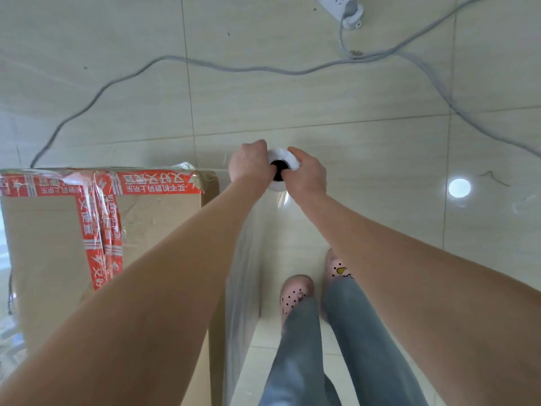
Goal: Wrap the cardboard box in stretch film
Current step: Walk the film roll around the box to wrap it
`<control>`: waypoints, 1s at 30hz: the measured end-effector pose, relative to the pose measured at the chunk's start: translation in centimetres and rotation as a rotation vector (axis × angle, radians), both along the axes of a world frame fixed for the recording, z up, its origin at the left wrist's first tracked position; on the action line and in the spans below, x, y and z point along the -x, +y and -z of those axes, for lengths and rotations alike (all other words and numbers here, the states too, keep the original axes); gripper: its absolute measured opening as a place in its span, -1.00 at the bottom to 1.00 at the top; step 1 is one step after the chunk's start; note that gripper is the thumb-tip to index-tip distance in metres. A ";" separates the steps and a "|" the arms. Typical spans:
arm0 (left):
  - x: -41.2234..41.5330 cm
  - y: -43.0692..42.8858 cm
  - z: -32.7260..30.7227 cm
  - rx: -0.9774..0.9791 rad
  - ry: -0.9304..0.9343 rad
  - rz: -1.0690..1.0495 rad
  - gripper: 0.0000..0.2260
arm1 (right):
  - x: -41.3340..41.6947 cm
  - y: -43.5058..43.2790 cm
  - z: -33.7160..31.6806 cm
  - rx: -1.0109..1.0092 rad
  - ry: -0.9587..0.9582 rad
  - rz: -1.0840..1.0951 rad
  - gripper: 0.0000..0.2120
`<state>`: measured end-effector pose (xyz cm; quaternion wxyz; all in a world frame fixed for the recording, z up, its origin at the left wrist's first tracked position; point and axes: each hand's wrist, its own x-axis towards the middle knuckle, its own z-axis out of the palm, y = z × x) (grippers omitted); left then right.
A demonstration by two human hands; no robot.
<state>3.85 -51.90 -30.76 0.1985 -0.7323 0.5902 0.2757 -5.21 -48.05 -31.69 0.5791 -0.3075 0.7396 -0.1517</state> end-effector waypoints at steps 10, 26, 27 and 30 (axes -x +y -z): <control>-0.4 -1.5 -0.4 -0.097 0.030 0.200 -0.68 | -0.4 -1.8 -0.4 -0.069 0.039 -0.109 -0.58; -5.8 -8.5 -0.4 -0.114 0.050 -0.085 -0.90 | -4.5 -9.8 -1.4 0.057 0.158 -0.176 -0.84; -6.6 -8.7 -0.4 -0.112 0.046 -0.122 -0.90 | -5.0 -10.0 -1.3 0.041 0.142 -0.175 -0.78; -8.4 -9.1 0.0 -0.125 0.069 -0.191 -0.88 | -5.8 -10.1 -1.0 -0.086 0.088 -0.152 -0.65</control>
